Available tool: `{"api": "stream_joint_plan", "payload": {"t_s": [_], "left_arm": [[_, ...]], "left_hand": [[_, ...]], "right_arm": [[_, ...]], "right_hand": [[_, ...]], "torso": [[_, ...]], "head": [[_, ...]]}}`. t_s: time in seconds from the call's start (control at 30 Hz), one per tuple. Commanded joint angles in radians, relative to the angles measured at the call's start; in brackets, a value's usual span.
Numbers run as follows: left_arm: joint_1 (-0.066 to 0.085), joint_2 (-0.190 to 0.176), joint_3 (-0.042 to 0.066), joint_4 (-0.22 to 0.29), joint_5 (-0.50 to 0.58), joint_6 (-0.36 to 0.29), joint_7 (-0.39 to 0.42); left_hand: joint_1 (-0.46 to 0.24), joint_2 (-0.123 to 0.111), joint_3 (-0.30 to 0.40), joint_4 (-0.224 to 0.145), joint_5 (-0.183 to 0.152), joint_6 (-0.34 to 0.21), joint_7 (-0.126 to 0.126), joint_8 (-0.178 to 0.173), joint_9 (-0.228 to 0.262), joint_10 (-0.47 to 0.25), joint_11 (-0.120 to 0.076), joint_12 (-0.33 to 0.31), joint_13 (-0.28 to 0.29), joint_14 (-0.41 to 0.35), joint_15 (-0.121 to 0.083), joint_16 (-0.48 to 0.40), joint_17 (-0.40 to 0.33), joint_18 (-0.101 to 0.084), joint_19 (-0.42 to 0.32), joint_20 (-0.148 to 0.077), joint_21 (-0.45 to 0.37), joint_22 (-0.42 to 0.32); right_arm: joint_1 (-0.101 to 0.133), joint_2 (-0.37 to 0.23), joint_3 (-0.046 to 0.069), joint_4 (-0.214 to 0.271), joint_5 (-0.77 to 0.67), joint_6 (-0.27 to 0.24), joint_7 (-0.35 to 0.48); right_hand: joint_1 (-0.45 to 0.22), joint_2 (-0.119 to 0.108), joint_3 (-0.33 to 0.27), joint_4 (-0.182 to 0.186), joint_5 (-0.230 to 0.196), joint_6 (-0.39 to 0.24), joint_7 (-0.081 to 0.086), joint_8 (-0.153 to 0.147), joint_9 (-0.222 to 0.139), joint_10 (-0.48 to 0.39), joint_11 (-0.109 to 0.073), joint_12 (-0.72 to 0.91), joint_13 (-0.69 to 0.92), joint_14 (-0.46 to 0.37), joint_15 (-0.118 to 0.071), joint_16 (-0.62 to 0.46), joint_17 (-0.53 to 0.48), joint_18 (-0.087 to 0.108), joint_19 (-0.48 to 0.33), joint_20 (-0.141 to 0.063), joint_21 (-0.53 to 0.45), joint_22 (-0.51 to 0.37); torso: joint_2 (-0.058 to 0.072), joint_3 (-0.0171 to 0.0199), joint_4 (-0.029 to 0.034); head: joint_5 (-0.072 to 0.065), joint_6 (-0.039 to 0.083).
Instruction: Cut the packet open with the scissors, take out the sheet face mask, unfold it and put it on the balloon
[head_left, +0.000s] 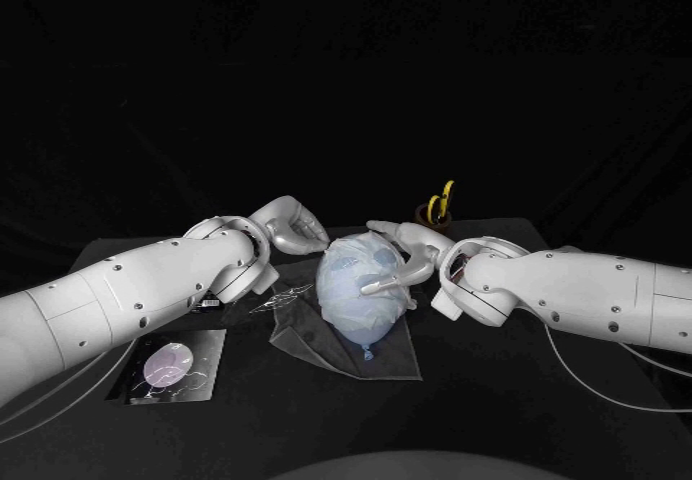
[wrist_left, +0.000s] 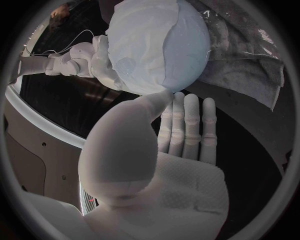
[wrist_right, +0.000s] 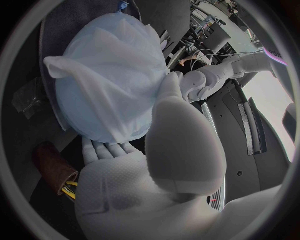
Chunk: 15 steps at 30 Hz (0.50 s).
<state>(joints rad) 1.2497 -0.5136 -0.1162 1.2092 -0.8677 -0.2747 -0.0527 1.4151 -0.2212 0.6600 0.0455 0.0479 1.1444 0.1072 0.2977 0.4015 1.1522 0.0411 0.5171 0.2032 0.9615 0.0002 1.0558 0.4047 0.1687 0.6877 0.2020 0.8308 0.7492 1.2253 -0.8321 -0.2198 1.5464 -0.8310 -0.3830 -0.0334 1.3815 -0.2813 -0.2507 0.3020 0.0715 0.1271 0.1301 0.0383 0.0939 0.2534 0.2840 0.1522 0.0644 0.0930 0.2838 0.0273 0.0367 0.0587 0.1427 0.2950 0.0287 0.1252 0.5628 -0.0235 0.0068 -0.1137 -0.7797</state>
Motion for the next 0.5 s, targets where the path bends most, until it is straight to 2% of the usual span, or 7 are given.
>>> {"api": "stream_joint_plan", "payload": {"t_s": [0.03, 0.17, 0.23, 0.3, 0.4, 0.47, 0.5], "left_arm": [[0.0, 0.003, 0.001, 0.001, 0.039, -0.019, -0.003], [0.001, -0.003, 0.001, -0.001, 0.047, -0.034, -0.002], [0.001, -0.009, 0.001, -0.003, 0.069, -0.05, 0.008], [0.001, -0.019, 0.002, -0.001, 0.105, -0.067, 0.029], [0.001, -0.033, 0.005, 0.006, 0.156, -0.082, 0.067], [0.001, -0.04, 0.008, 0.012, 0.193, -0.089, 0.096], [0.001, -0.043, 0.009, 0.015, 0.213, -0.091, 0.114]], "left_hand": [[-0.002, 0.005, 0.005, -0.007, 0.001, -0.005, 0.0, 0.002, 0.089, -0.005, -0.001, 0.006, 0.002, -0.003, 0.0, -0.001, -0.001, 0.011, -0.008, -0.001, 0.001, 0.0], [-0.008, 0.013, 0.007, -0.01, 0.001, -0.02, 0.007, -0.002, 0.096, -0.02, 0.006, 0.001, 0.002, -0.017, 0.006, -0.011, -0.005, 0.009, -0.015, 0.001, -0.004, -0.001], [-0.008, 0.034, 0.012, -0.016, 0.001, -0.075, 0.028, -0.03, 0.096, -0.073, 0.032, -0.023, -0.006, -0.063, 0.031, -0.049, -0.021, 0.0, -0.052, 0.01, -0.032, -0.014], [-0.029, 0.051, 0.031, 0.002, 0.003, -0.174, 0.064, -0.094, 0.071, -0.143, 0.072, -0.067, -0.028, -0.126, 0.069, -0.109, -0.047, -0.013, -0.102, 0.03, -0.096, -0.049], [-0.061, 0.037, 0.043, 0.023, 0.001, -0.202, 0.08, -0.118, 0.06, -0.186, 0.096, -0.103, -0.051, -0.177, 0.1, -0.18, -0.082, -0.026, -0.152, 0.057, -0.189, -0.108], [-0.12, 0.013, 0.027, 0.079, -0.001, -0.233, 0.094, -0.141, 0.047, -0.214, 0.116, -0.142, -0.08, -0.212, 0.125, -0.268, -0.125, -0.034, -0.201, 0.086, -0.322, -0.201], [-0.123, 0.006, 0.021, 0.087, 0.0, -0.234, 0.097, -0.144, 0.044, -0.212, 0.115, -0.149, -0.089, -0.206, 0.126, -0.29, -0.136, -0.03, -0.191, 0.088, -0.353, -0.228]], "right_arm": [[-0.002, 0.001, -0.001, 0.001, -0.005, 0.005, -0.002], [-0.002, 0.0, -0.001, 0.002, 0.014, -0.016, 0.019], [-0.002, -0.001, -0.001, 0.003, 0.048, -0.037, 0.049], [-0.002, -0.004, -0.001, 0.006, 0.09, -0.06, 0.09], [-0.002, -0.01, -0.001, 0.011, 0.13, -0.072, 0.136], [-0.002, -0.013, -0.001, 0.014, 0.144, -0.073, 0.151], [-0.002, -0.014, -0.001, 0.015, 0.149, -0.071, 0.155]], "right_hand": [[0.004, 0.008, 0.005, 0.001, -0.005, 0.004, 0.173, 0.006, 0.001, 0.0, 0.002, 0.004, 0.001, 0.002, 0.006, 0.001, 0.0, 0.008, 0.01, 0.0, 0.003, 0.001], [0.005, 0.008, 0.004, 0.001, -0.005, 0.005, 0.173, 0.006, 0.001, 0.001, 0.002, 0.006, 0.001, 0.004, 0.006, 0.001, 0.001, 0.008, 0.011, 0.0, 0.003, 0.002], [0.009, 0.017, 0.013, 0.0, -0.006, 0.01, 0.173, 0.009, 0.005, 0.012, 0.003, 0.017, 0.003, 0.014, 0.007, 0.005, 0.005, 0.008, 0.011, 0.0, 0.003, 0.001], [0.016, 0.029, 0.025, 0.0, -0.006, 0.017, 0.173, 0.012, 0.009, 0.024, 0.004, 0.027, 0.005, 0.024, 0.006, 0.008, 0.008, 0.008, 0.012, 0.0, 0.003, 0.001], [0.018, 0.035, 0.028, 0.0, -0.006, 0.018, 0.173, 0.012, 0.01, 0.024, 0.004, 0.029, 0.004, 0.024, 0.006, 0.008, 0.008, 0.008, 0.015, 0.0, 0.004, 0.003], [0.018, 0.04, 0.031, 0.0, -0.007, 0.019, 0.173, 0.013, 0.01, 0.023, 0.003, 0.029, 0.004, 0.022, 0.006, 0.007, 0.007, 0.008, 0.015, 0.0, 0.004, 0.003], [0.018, 0.04, 0.031, 0.0, -0.007, 0.019, 0.173, 0.013, 0.01, 0.023, 0.003, 0.029, 0.004, 0.022, 0.006, 0.007, 0.007, 0.008, 0.015, 0.0, 0.004, 0.003]], "torso": [[0.0, 0.0003, -0.0013], [0.0, 0.0009, -0.0011], [-0.001, 0.0011, 0.0001], [-0.001, 0.0011, -0.0002], [0.0, 0.0005, -0.001], [0.0, 0.0, -0.0005], [0.0, 0.0, -0.0005]], "head": [[0.001, 0.003], [0.0, 0.006], [-0.001, 0.006], [-0.002, 0.008], [-0.002, 0.012], [-0.004, 0.014], [-0.004, 0.014]]}}
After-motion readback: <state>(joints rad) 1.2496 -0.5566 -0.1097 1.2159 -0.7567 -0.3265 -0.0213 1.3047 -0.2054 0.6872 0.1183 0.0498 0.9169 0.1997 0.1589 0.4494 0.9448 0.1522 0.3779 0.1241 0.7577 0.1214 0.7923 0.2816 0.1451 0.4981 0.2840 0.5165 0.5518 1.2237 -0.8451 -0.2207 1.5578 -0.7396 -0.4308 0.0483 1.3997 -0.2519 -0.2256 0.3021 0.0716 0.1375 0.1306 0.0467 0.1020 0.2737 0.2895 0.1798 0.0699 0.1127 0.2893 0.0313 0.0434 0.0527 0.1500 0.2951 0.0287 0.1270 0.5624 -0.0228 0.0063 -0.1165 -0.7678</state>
